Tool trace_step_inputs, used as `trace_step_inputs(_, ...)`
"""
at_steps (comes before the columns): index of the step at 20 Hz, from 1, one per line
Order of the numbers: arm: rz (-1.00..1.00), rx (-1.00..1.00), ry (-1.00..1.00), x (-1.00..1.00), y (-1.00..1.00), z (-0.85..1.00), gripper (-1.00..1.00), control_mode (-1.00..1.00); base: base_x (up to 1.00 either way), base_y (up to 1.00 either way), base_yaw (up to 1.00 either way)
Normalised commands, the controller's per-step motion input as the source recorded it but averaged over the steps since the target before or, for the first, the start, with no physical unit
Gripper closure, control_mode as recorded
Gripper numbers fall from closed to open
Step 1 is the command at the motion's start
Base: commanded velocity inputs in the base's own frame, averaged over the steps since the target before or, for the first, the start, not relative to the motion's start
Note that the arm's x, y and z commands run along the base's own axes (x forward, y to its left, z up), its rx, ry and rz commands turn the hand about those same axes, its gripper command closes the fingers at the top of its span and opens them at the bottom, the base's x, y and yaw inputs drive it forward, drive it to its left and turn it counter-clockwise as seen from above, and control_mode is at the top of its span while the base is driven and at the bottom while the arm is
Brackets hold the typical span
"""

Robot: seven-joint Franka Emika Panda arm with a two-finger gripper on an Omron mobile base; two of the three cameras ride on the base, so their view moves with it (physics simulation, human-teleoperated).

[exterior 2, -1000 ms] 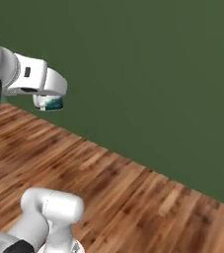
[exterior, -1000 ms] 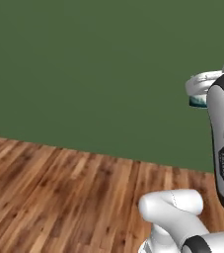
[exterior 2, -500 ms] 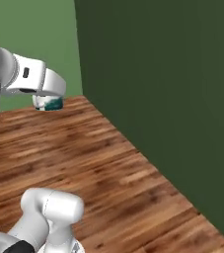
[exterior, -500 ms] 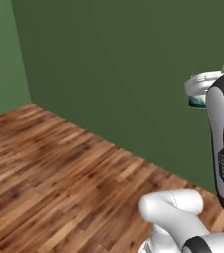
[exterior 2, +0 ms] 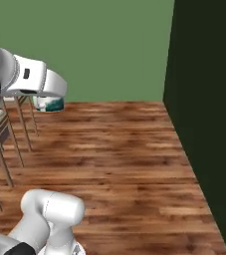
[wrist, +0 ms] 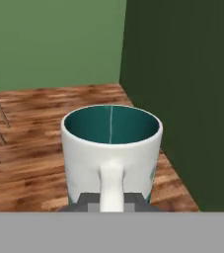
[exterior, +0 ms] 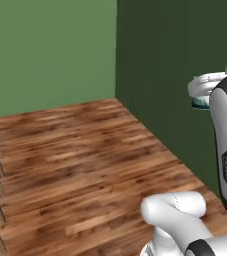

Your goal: There is a tray on the dining counter. Grab the cup, mug, and pitcher and place them on the tray. The pitcher may be placed next to the tray if it cannot fit the tray.

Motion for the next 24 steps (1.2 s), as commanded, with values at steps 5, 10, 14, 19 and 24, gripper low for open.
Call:
trace_step_inputs(5, 0.00, 0.00, 0.00, 0.00, 0.00, 0.00, 1.00, 1.00, 0.56, -0.44, 0.76)
trace_step_inputs(10, 0.00, 0.00, 0.00, 0.00, 0.00, 0.00, 1.00, 1.00, 0.57, -0.45, 0.76)
trace_step_inputs(14, 0.00, 0.00, 0.00, 0.00, 0.00, 0.00, 1.00, 1.00, 0.67, -0.47, 0.72)
trace_step_inputs(19, 0.00, 0.00, 0.00, 0.00, 0.00, 0.00, 1.00, 1.00, 0.94, -0.44, 0.55)
trace_step_inputs(24, 0.00, 0.00, 0.00, 0.00, 0.00, 0.00, 1.00, 1.00, 1.00, -0.40, 0.39)
